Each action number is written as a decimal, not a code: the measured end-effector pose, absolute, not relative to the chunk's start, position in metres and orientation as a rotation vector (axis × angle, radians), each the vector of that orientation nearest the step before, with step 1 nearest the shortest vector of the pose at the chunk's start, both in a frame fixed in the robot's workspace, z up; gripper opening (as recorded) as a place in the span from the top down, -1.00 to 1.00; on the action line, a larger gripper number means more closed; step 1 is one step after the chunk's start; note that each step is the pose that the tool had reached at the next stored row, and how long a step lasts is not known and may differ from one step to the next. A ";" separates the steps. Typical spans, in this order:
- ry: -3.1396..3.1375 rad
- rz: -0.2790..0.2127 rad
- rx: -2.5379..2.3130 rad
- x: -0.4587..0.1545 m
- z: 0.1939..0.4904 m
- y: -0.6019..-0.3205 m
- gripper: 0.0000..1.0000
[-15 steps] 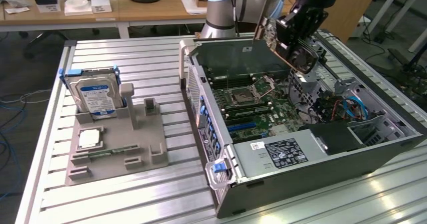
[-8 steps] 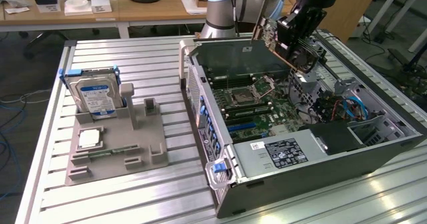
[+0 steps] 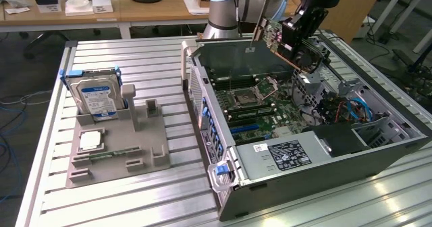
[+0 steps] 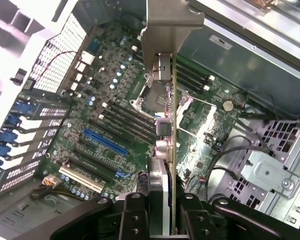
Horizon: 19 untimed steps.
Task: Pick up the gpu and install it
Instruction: 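Insert the gpu into the slot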
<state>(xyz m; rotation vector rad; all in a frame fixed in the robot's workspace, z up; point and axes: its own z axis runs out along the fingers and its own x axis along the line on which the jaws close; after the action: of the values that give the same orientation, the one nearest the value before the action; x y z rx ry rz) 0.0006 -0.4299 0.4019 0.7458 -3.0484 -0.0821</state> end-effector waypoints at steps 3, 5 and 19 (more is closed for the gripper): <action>-3.036 -0.083 0.791 0.001 0.402 -0.430 0.44; -3.028 -0.083 0.820 0.001 0.402 -0.430 0.44; -2.964 -0.086 1.019 0.001 0.402 -0.430 0.44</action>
<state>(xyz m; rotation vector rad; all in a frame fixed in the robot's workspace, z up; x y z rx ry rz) 0.0006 -0.4299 0.4019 1.0191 -2.9638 -0.0858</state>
